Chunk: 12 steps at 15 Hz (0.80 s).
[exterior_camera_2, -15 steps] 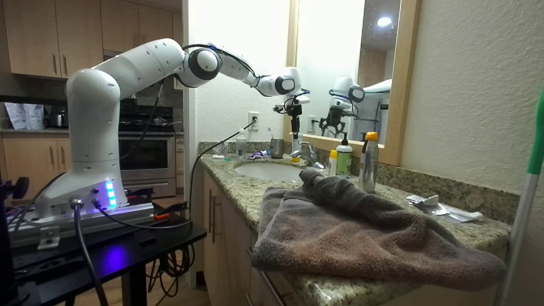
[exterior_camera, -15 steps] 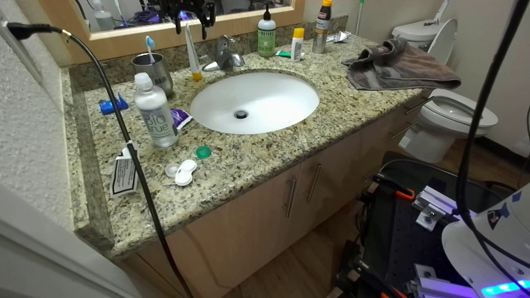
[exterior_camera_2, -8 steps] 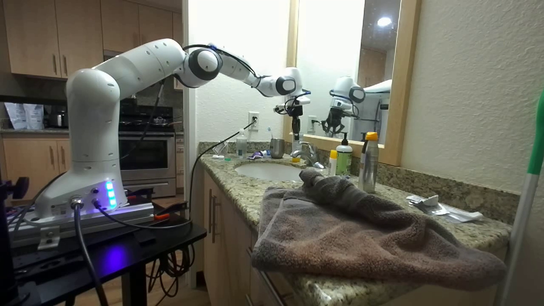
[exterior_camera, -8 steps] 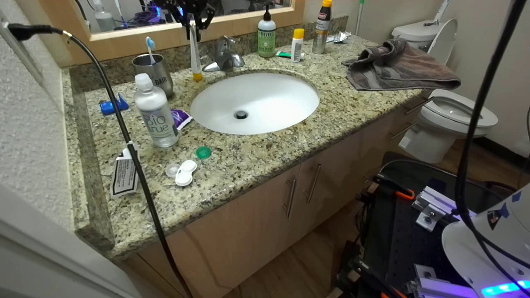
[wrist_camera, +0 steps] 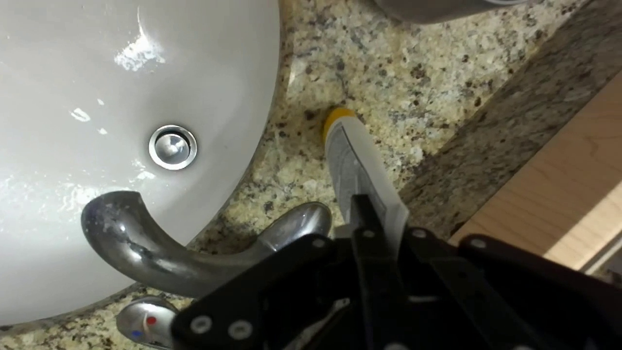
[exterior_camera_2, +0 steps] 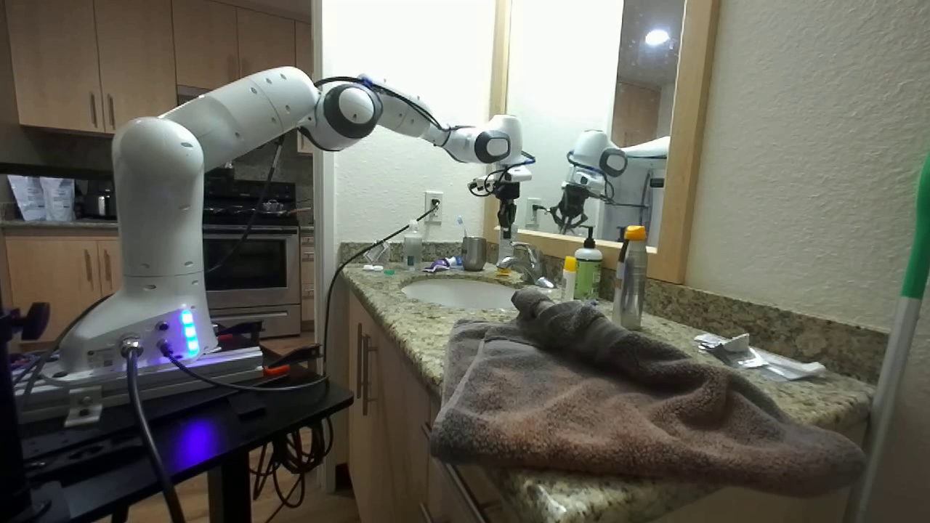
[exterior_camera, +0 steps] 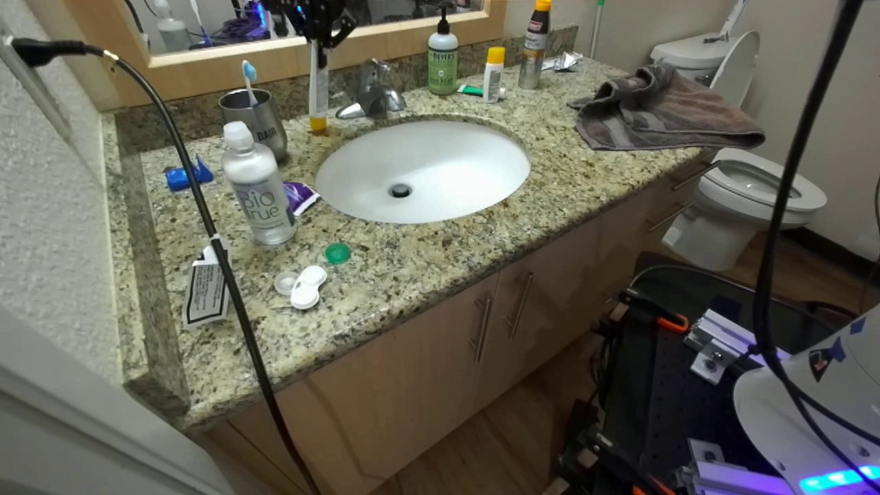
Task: Move the white tube to the right of the sink
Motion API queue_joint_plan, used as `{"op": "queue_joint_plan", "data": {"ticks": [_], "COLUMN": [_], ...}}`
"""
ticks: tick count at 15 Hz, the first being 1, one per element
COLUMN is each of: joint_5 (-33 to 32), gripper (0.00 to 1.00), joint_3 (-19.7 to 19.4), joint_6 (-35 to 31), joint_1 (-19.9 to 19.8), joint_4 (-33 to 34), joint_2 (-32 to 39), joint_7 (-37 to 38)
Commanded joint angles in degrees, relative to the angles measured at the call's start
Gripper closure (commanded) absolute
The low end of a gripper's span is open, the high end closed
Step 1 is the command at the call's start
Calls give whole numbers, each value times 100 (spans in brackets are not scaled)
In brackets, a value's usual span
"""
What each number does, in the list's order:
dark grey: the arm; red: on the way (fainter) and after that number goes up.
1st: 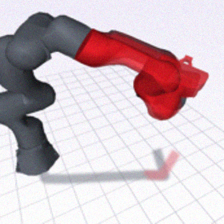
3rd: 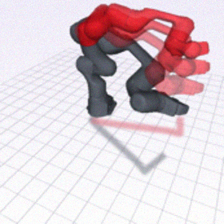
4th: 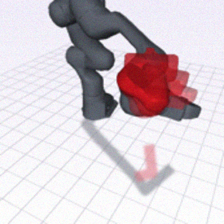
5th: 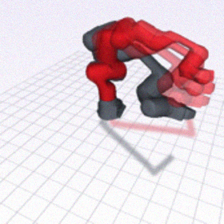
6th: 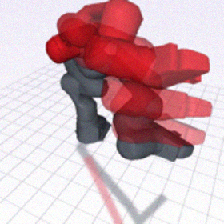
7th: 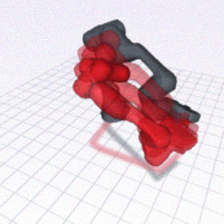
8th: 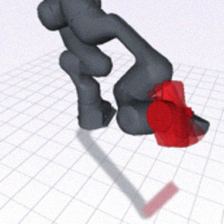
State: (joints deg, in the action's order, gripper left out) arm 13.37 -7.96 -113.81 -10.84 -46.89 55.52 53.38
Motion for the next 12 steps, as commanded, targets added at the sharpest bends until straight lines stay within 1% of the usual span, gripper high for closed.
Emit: {"op": "queue_joint_plan", "data": {"ticks": [1, 5, 9, 12], "joint_5": [181, -185, -1086, -1587], "gripper": [99, 99, 99, 99], "joint_3": [64, -246, -899, -1265], "joint_6": [344, 494, 877, 1215], "joint_1": [-33, 127, 317, 335], "joint_4": [-19, -329, -854, -1485], "joint_2": [-451, -1195, -1966, -2503], "joint_7": [201, 444, 986, 1205]}}
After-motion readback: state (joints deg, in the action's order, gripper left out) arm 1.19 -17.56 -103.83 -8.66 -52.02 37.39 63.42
